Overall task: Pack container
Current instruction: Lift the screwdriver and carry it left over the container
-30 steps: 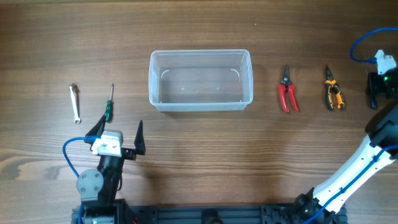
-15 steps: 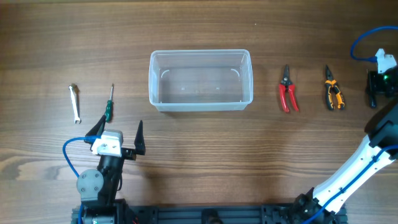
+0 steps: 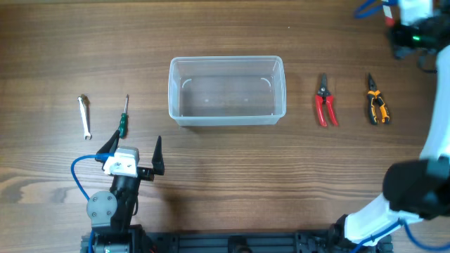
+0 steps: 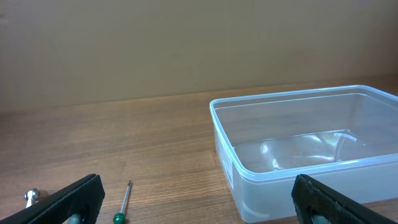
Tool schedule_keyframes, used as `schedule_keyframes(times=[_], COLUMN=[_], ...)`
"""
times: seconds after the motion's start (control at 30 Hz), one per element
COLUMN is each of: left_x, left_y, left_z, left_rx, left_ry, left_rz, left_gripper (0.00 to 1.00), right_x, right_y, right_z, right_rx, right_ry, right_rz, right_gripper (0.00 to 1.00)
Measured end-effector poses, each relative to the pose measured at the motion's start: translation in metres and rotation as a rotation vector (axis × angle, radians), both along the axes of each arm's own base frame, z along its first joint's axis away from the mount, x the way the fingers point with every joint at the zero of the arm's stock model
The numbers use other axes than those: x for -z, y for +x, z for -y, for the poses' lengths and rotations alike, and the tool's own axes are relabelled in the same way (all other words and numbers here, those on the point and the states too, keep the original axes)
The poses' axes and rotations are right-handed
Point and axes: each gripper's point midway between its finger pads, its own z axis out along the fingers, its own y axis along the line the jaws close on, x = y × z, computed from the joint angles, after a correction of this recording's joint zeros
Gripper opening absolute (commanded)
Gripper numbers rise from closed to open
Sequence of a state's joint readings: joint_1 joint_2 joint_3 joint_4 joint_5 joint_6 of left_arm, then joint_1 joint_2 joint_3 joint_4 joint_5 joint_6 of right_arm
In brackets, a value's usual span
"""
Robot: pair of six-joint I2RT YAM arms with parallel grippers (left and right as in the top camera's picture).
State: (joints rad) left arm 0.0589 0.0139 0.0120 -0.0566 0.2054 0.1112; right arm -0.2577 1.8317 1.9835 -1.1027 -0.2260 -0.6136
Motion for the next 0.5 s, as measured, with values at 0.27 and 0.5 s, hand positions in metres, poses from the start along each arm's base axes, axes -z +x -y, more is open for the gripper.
schedule_keyframes(times=[0.27, 0.5], left_x=[0.000, 0.000], left_y=[0.000, 0.000], left_z=[0.000, 0.000], left_rx=[0.000, 0.000], left_ry=[0.000, 0.000], left_rz=[0.000, 0.000], left_gripper=[1.00, 1.00], right_x=[-0.023, -0.004], right_y=[-0.023, -0.060], right_z=[-0.183, -0.276], right_rx=[-0.436, -0.724], right_ry=[0.066, -0.016], right_rz=[0.028, -0.023], right_gripper=[0.04, 0.04])
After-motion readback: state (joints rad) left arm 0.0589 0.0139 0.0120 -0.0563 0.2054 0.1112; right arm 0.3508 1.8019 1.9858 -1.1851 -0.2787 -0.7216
